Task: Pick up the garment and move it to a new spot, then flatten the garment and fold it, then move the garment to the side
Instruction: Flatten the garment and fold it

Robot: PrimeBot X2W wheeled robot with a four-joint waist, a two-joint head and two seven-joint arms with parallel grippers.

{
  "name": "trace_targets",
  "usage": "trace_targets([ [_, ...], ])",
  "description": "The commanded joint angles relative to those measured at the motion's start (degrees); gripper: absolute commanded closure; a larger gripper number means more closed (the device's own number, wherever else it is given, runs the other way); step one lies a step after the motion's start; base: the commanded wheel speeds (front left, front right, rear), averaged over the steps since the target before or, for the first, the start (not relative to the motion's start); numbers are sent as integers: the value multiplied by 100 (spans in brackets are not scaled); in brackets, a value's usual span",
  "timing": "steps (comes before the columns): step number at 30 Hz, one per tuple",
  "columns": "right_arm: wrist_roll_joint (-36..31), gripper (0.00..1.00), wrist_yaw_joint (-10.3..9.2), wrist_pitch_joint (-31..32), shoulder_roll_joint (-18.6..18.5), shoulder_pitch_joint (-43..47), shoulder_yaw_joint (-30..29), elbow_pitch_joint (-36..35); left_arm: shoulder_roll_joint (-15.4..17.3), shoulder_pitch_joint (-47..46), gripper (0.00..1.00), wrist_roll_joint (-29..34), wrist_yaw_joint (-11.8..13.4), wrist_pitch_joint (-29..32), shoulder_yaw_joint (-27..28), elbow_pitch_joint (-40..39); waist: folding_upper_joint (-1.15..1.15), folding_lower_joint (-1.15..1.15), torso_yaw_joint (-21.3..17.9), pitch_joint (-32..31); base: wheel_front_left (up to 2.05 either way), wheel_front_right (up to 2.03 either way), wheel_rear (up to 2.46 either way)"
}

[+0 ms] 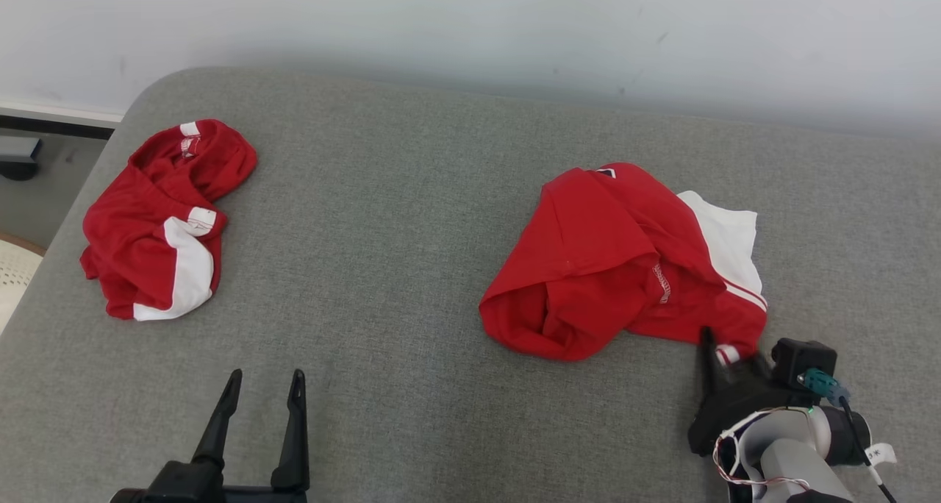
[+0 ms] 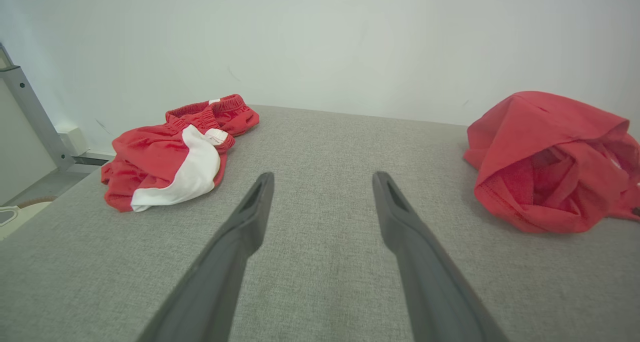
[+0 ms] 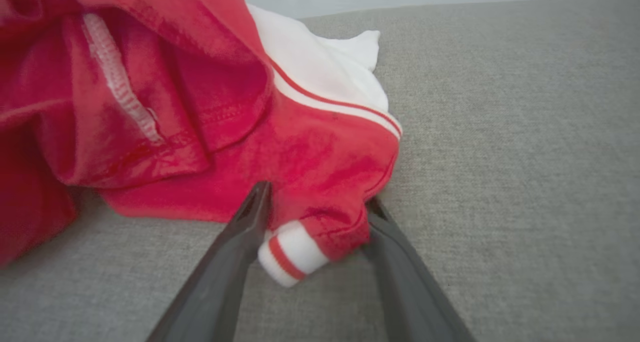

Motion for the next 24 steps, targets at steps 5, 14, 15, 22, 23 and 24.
trace_targets([
  [5,111,100,18,1,16,172,105,-596,-3,92,0,-51,-32,-28,125,-1,-1,0,-186,-88,0,0,0],
  [14,458,100,18,1,28,1373,924,-2499,-3,189,0,-63,-26,-28,269,-37,-1,0,-625,-287,0,0,0],
  [15,510,100,18,0,21,1536,1002,-2701,-3,202,0,-53,-27,-28,279,-39,-1,0,-682,-306,0,0,0],
  [22,686,100,18,1,-22,2529,1427,-3760,-3,168,0,-56,-32,-29,272,-58,-1,0,-913,-378,0,0,0],
  [23,705,100,18,2,-39,2699,1502,-3873,-3,148,0,-58,-33,-29,256,-65,-1,0,-933,-380,0,0,0],
  [24,709,100,18,2,-68,2854,1562,-3952,-2,130,0,-70,-33,-29,238,-65,-1,0,-943,-381,0,0,0],
])
